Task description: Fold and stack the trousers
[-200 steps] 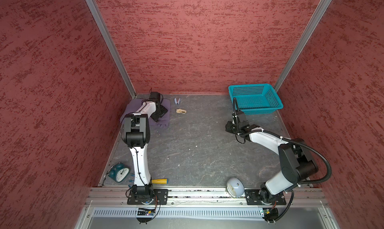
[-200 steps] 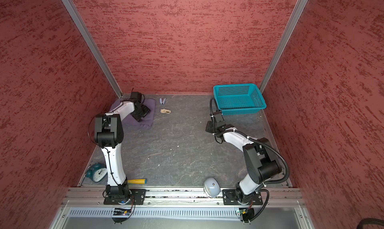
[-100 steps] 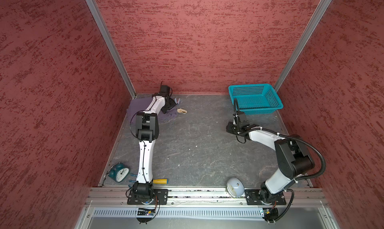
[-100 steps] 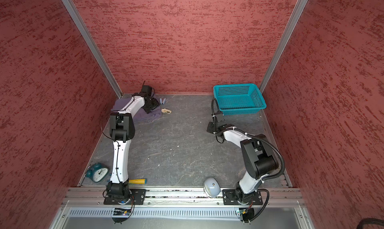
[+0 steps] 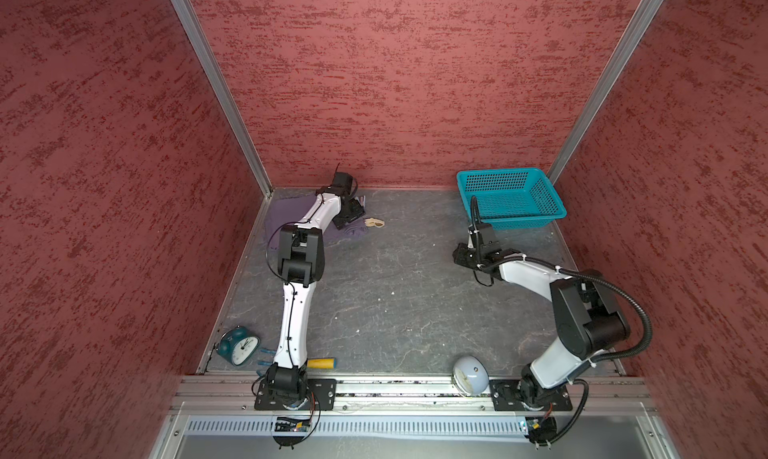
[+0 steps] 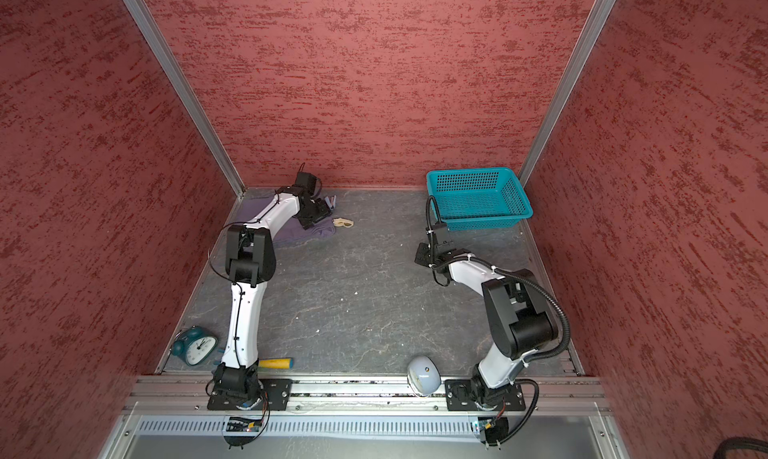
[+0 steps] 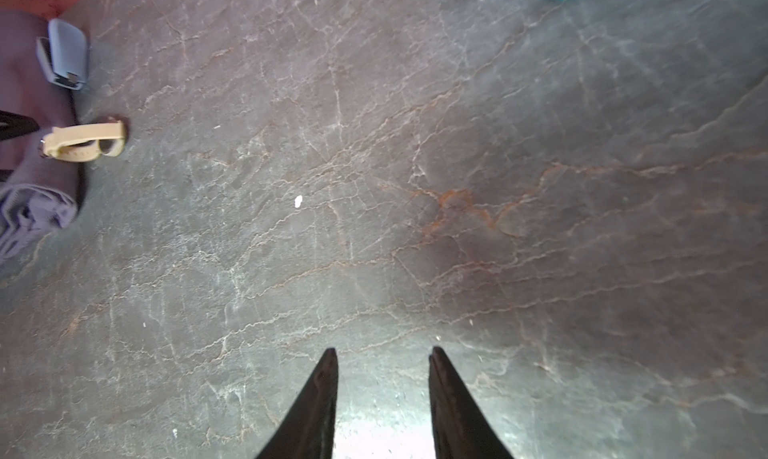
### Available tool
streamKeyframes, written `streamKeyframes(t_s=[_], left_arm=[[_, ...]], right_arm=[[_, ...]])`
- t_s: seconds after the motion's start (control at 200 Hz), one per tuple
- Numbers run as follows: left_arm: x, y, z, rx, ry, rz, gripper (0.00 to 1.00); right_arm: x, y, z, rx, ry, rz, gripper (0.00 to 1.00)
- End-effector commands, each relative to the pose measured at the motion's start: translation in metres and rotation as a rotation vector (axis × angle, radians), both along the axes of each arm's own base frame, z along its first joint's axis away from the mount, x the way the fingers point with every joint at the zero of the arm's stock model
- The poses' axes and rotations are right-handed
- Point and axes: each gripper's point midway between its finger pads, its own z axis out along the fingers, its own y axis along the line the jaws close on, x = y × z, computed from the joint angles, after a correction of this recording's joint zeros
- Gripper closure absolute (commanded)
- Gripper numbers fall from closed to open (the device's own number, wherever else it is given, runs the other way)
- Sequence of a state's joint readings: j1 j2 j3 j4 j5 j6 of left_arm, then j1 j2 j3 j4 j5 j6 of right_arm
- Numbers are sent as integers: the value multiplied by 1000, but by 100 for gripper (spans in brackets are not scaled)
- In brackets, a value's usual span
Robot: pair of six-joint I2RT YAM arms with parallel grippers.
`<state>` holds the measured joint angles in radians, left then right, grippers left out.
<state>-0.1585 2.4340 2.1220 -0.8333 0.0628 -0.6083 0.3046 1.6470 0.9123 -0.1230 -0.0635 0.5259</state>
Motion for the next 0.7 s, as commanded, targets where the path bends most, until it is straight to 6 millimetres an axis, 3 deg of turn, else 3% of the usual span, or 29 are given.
streamKeyframes(t_s=[0.0, 0.08, 0.095, 0.105, 0.195, 0.22, 0.391, 0.401, 0.416, 0.431, 0.546, 0.691], left_arm=[[-28, -2, 20, -18, 46, -19, 23], [-35, 10, 56, 1, -12, -6, 15], [-38, 12, 63, 5, -24, -7, 3], [-39, 13, 68, 7, -34, -7, 0], [-55, 30, 119, 38, -130, 10, 1], [-60, 35, 135, 42, -163, 17, 1], [-119, 78, 222, 134, -416, 88, 1], [-124, 80, 224, 141, -427, 92, 1], [-131, 85, 228, 155, -449, 106, 1], [-137, 89, 231, 166, -471, 117, 1], [-189, 115, 248, 220, -656, 180, 1], [-247, 153, 251, 319, -833, 343, 1]], right_arm=[[1, 0, 26, 23, -70, 12, 62], [1, -5, 42, -3, -109, 20, 62], [1, -5, 46, -10, -118, 23, 62], [2, -6, 49, -15, -126, 22, 62], [4, -14, 76, -66, -203, 25, 54], [4, -17, 94, -75, -252, 21, 51], [2, -54, 149, -196, -405, -117, 32], [1, -56, 152, -201, -415, -129, 28], [0, -61, 155, -213, -426, -148, 7], [-1, -65, 159, -223, -439, -168, 2], [-12, -95, 181, -302, -532, -298, 1], [-19, -116, 195, -445, -619, -326, 1]])
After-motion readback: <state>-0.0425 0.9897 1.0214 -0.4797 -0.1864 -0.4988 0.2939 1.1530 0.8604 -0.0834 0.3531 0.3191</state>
